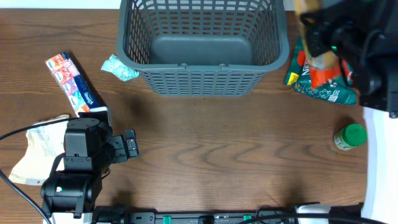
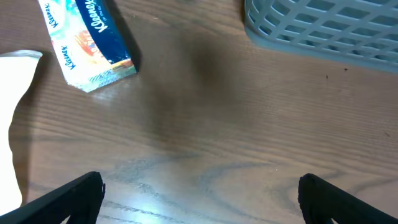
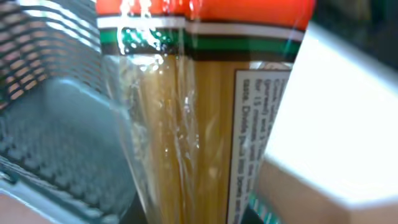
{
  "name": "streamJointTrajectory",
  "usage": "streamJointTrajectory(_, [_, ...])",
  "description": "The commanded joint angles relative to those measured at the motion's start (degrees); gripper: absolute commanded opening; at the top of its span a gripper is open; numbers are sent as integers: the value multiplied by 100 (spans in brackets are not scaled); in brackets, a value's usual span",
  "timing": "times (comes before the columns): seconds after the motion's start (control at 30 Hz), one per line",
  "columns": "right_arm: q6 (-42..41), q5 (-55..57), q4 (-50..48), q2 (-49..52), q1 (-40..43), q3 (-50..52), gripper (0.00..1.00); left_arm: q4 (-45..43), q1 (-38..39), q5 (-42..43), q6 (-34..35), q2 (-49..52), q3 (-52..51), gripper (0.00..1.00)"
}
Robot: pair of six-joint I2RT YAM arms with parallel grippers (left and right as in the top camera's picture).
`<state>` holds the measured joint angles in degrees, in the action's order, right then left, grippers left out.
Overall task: Pack container
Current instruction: 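Lift the spaghetti pack with the right gripper and carry it over the basket, then release the spaghetti pack into the basket and withdraw the right gripper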
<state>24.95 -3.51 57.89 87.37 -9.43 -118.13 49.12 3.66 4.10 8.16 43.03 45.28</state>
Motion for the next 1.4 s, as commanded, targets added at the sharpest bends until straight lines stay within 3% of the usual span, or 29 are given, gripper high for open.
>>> streamJointTrajectory(0.0, [1434, -90, -546, 98, -479, -229, 1, 15, 28, -46, 55, -4, 125, 98])
streamJointTrajectory(0.27, [2107, -63, -1668, 831, -1287, -229, 1, 17, 28, -46, 57, -4, 125, 98])
streamJointTrajectory(0.5, [2354, -162, -1867, 1703, -1740, -229, 1, 39, 28, -46, 59, -4, 125, 99])
streamJointTrajectory(0.87, [2358, -726, -935, 3036, -1906, -229, 1, 57, 28, -46, 59, -4, 125, 99])
streamJointTrajectory(1.2, [2448, -728, -195, 3449, -1836, -219, 2, 94, 28, -46, 59, -4, 125, 99])
streamJointTrajectory(1.23, [2444, -728, -160, 3449, -1834, -219, 3, 101, 28, -46, 57, -4, 125, 98])
streamJointTrajectory(1.37, [2345, -728, -105, 3436, -1836, -221, 33, 140, 28, -46, 57, -4, 125, 98])
